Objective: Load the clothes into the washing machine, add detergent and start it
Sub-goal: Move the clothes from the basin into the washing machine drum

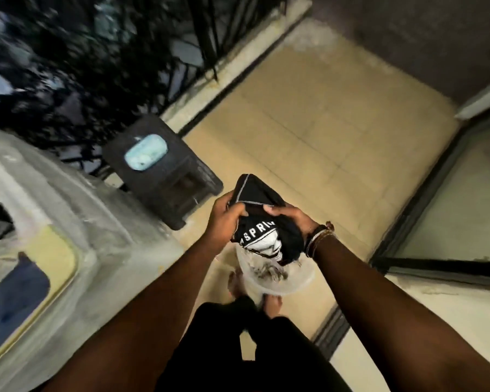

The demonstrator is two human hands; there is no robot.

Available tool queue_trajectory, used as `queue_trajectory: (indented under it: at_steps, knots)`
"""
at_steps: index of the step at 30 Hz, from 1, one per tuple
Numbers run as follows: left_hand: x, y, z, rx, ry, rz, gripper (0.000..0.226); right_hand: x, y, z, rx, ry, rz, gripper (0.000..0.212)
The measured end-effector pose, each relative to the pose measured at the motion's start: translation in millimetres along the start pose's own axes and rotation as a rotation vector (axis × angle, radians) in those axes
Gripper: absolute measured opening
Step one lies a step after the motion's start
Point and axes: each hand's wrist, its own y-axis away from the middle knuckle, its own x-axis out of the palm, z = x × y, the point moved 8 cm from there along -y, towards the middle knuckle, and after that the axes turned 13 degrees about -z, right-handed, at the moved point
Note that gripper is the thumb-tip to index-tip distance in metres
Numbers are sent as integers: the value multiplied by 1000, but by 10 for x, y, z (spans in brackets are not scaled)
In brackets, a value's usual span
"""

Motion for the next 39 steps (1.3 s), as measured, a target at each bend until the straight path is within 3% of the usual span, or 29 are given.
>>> queue_trajectory:
  at_steps: [3,8,12,16,18,20,23,25,26,29,33,39]
  knots:
    - [-622,389,-488,34,211,-222,30,732,296,215,-67,-36,175,54]
    - [-1951,981,-1066,69,470,-613,33,2044,713,373,-59,46,407,98]
    - [-2986,1404,-1340,155,645,-808,48,3233,898,494,-243,263,517,91]
    - [-3884,1886,-1532,320,588,-877,25,4315,1027,484,-390,376,600,74]
    - [-4347,2130,-1548,431,492,-898,39,4723,1057,447,-454,447,581,69]
    - [-4691,2294,-1636,540,311,-805,57,5088,1072,373,-512,496,559,56]
    - [-5220,2354,-1736,676,141,-768,59,5594,1033,200,-593,536,502,47]
    - [-5537,2389,-1759,776,-68,-708,73,5970,978,57,-669,571,467,47]
    - [-5627,2362,-1735,783,-182,-670,75,6123,952,14,-716,592,454,45]
    - [-6065,2241,-1604,696,-231,-727,52,6586,825,-141,-808,686,415,40]
    - [-6515,2059,-1404,658,-177,-789,35,6902,478,-405,-830,799,326,62]
    - [-6727,1509,-800,530,-155,-703,49,6964,-61,-626,-946,1016,317,57]
